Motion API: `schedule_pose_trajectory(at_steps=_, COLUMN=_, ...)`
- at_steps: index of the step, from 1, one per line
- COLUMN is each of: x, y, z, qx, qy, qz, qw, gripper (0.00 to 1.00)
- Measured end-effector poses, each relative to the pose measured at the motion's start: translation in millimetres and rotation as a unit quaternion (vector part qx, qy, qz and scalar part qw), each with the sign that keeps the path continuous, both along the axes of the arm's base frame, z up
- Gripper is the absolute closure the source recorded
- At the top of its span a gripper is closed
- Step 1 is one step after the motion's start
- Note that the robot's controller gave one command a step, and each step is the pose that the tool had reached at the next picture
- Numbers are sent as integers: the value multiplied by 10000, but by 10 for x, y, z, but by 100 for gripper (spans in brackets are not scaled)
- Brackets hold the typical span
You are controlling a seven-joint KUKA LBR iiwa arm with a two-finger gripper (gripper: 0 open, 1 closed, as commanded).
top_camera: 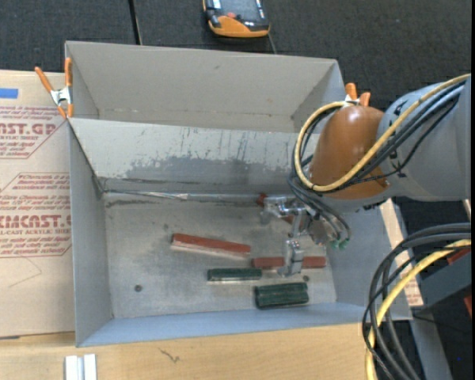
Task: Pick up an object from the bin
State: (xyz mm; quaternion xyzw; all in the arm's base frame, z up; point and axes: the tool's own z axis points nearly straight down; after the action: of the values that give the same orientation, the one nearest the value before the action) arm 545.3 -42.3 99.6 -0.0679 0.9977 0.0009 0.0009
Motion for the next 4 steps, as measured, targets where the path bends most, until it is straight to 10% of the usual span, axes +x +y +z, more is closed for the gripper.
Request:
schedule_pose_trajectory(at_steps=1, x=-79, y=-172, z=-281, qx=-3, qy=5, qz=-767, qw=9971, gripper=0)
schedule_pose_trajectory(at_steps=2, x=-175, y=31, z=-288, qx=-10, qy=-5, qz=-356, qw=9994, gripper=100)
schedule_pose_trajectory(at_steps=4, x=-177, y=33, z=-275, qx=-10, qy=-2, qz=-355, qw=9994, gripper=100)
